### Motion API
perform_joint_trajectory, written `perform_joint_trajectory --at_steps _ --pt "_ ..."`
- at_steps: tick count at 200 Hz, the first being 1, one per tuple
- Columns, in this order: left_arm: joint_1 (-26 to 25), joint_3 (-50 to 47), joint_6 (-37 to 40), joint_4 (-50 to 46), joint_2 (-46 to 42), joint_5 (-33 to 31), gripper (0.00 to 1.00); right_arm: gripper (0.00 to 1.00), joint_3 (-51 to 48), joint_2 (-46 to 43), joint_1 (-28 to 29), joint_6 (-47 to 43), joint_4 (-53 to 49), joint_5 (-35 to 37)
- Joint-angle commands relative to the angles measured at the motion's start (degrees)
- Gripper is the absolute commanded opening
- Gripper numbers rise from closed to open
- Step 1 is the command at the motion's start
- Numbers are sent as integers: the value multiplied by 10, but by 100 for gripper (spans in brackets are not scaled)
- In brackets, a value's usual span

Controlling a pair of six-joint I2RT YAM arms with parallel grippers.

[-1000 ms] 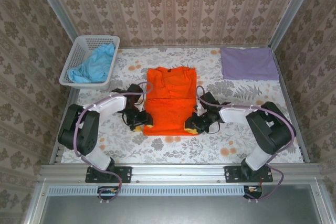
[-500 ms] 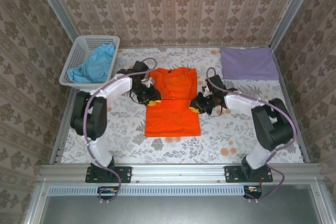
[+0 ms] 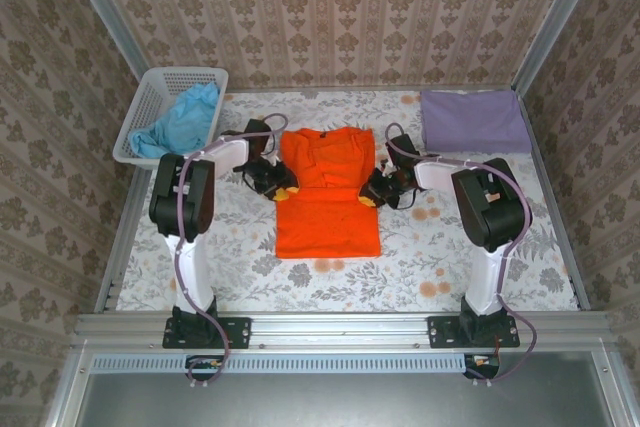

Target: Fold and stack the t-shirts

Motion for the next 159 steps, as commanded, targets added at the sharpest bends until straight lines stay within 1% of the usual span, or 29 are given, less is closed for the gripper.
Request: perform_joint_trajectory --at_steps 1,22,42,61,77,84,91,107,118,133,159 --pt "12 -41 15 5 17 -49 37 14 -42 -3 -15 -7 -38 46" --pt "17 -51 12 9 3 -48 41 19 -60 -21 -17 4 -21 40" --pt "19 -44 12 10 -15 -36 44 27 -68 -42 -18 16 1 27" --pt "20 -21 14 7 -39 -25 52 37 -67 -72 -18 26 25 9" --pt "20 1 15 7 -68 -24 62 46 -71 -112 -20 34 54 7" --pt "20 8 15 10 -82 -25 67 49 -76 -135 -22 34 70 14" --pt "20 12 16 14 -98 -25 73 53 -82 -164 -23 31 76 31" --pt "20 13 20 24 -135 -25 79 60 -119 -238 -34 27 99 71" --pt "20 6 26 27 -161 -24 81 62 -158 -292 -50 33 116 94" --pt "23 -22 33 31 -202 -25 82 66 -216 -369 -86 38 123 113" --pt "36 -100 44 47 -284 -29 84 69 -325 -495 -159 32 133 104"
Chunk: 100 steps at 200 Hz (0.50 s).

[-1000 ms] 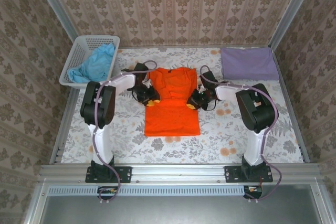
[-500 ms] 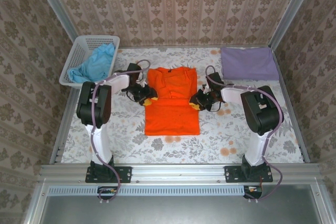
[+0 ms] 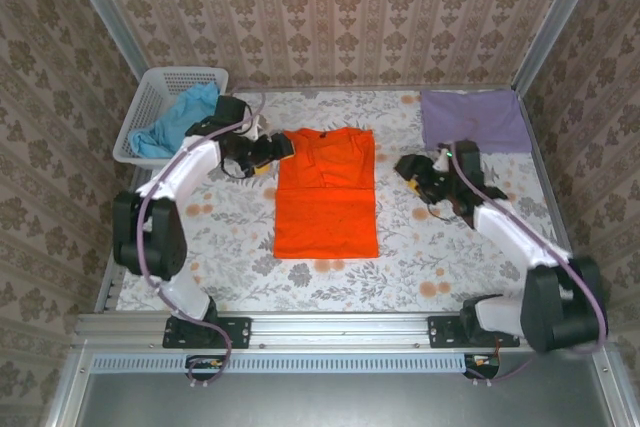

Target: Fold and stack the t-shirts

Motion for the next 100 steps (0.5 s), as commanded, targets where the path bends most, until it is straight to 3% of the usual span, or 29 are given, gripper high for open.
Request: perform_joint_trajectory --at_steps 1,22,54,70,100 --pt "14 -67 24 3 -63 -9 84 69 -89 -78 -51 0 7 26" --pt "28 -148 18 32 -138 -14 86 71 -134 -160 -80 -30 -41 9" --pt "30 -210 23 2 -189 19 90 76 -174 -157 -64 -44 -41 -79" --pt "18 -255 11 8 -217 26 89 75 -171 -157 -22 -71 -102 -52" --pt "-27 -309 -18 -16 -232 10 83 69 -155 -120 107 -86 -153 14"
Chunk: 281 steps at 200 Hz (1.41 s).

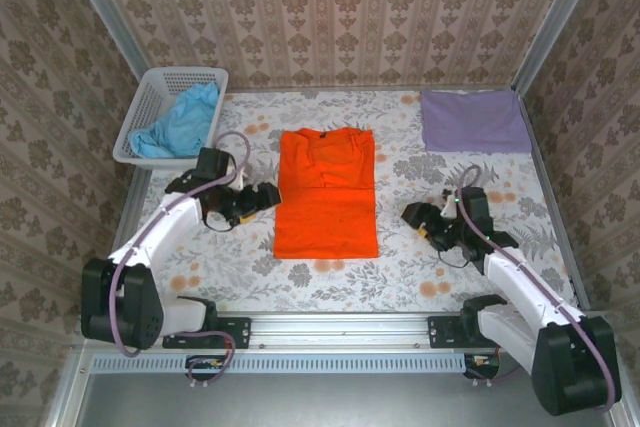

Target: Fold and stack the t-shirts

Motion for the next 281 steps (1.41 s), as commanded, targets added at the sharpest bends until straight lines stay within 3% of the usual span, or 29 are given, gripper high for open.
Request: perform_joint_trajectory --at_steps 1,35,126,169,200,229,251,281 --pt "-31 -28 -21 -30 -11 0 83 68 11 33 74 -27 -59 30" --pt "-56 -27 -13 -101 19 -32 78 54 64 149 159 -36 -93 65" --pt "-82 -38 -18 -59 156 8 54 47 174 320 223 -44 -103 70" --pt "-89 -15 -13 -39 203 3 28 29 195 351 225 -49 -125 77" --pt "-90 -8 -11 -50 222 -24 2 13 200 352 225 -53 -141 82" --pt "-90 -6 -3 -75 205 -52 0 1 200 343 225 -65 -165 85" --pt "-91 -9 9 -102 187 -58 0 0 188 327 226 -72 -164 67" --pt "-100 -32 32 -128 160 2 0 0 159 298 239 -78 -171 39"
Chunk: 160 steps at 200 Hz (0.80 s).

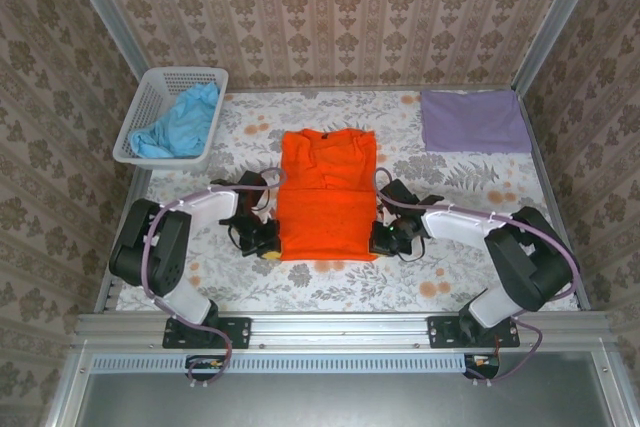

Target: Fold and stack the t-shirts

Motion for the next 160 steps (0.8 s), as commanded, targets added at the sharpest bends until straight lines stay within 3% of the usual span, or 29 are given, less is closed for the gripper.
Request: perform_joint_trajectory --at_steps 1,33,58,102,160 --pt "-10 -21 32 -42 -29 27 0 0 -27 -33 14 -14 -47 -24" --pt "-57 -49 11 -45 -99 108 0 0 -72 -104 51 -4 -67 -46" --pt "-89 -74 -29 -37 -178 121 0 0 -106 -171 63 20 -79 -60" --pt "-89 -104 -70 -43 -282 143 0 0 -108 -241 64 41 -133 -77" --pt "-63 -24 -68 -63 -342 173 0 0 -74 -316 52 70 -134 -72"
